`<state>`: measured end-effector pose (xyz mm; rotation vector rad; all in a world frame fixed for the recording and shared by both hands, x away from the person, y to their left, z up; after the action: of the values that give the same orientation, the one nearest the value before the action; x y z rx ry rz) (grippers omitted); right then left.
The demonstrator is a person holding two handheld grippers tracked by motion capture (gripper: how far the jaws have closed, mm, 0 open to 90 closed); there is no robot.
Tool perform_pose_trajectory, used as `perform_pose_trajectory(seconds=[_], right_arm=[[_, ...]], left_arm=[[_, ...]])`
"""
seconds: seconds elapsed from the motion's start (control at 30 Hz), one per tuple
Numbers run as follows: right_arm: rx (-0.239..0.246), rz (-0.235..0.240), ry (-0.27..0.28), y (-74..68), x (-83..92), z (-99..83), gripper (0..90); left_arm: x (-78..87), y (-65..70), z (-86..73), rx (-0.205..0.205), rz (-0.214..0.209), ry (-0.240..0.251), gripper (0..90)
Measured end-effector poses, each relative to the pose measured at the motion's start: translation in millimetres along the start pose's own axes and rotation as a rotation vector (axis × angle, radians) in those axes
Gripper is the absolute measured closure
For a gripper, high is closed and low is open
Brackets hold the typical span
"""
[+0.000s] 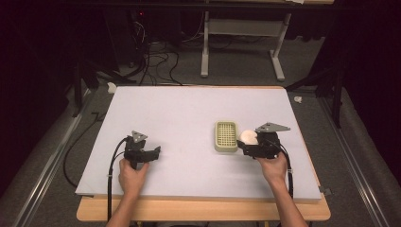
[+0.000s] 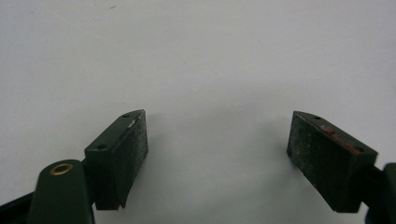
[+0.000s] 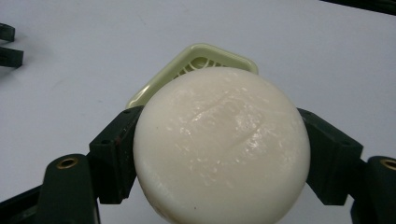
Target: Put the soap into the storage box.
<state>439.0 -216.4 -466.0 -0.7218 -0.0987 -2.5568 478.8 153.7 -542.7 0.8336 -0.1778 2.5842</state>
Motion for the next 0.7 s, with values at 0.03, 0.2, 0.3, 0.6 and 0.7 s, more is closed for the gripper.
perform_pose_trajectory(seconds=[0.03, 0.2, 0.3, 0.6, 0.7], right_arm=[[-0.001, 0.003, -0.004, -1.8, -1.2, 1.1, 24.7], [0.016, 0.016, -0.016, -8.6, -6.6, 6.2, 24.6], [0.021, 0.025, -0.019, -11.5, -10.4, 9.6, 24.7], [0.031, 0.047, -0.045, -18.7, -23.8, 16.1, 24.6], [0.028, 0.054, -0.046, -20.2, -28.1, 18.7, 24.6]], left_arm=[[-0.1, -0.1, 0.1, 0.0, 0.001, 0.001, 20.7], [0.0, 0.0, 0.0, 0.0, 0.0, 0.0, 20.7], [0.0, -0.1, 0.0, 0.0, -0.001, 0.0, 20.7], [-0.1, 0.1, 0.1, 0.002, 0.0, 0.002, 20.7], [-0.2, 0.1, 0.1, 0.003, 0.0, 0.002, 20.7]])
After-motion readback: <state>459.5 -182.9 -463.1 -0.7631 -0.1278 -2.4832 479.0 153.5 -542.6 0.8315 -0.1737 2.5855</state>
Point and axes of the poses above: each handheld gripper's, and its own axes: x roughly backward along the jaws, z roughly out of its top, y roughly to its right, the point moved 8 cm from there along -x, roughly forward along the jaws, and after that the axes turned 7 degrees about y, right-handed, at the moved point
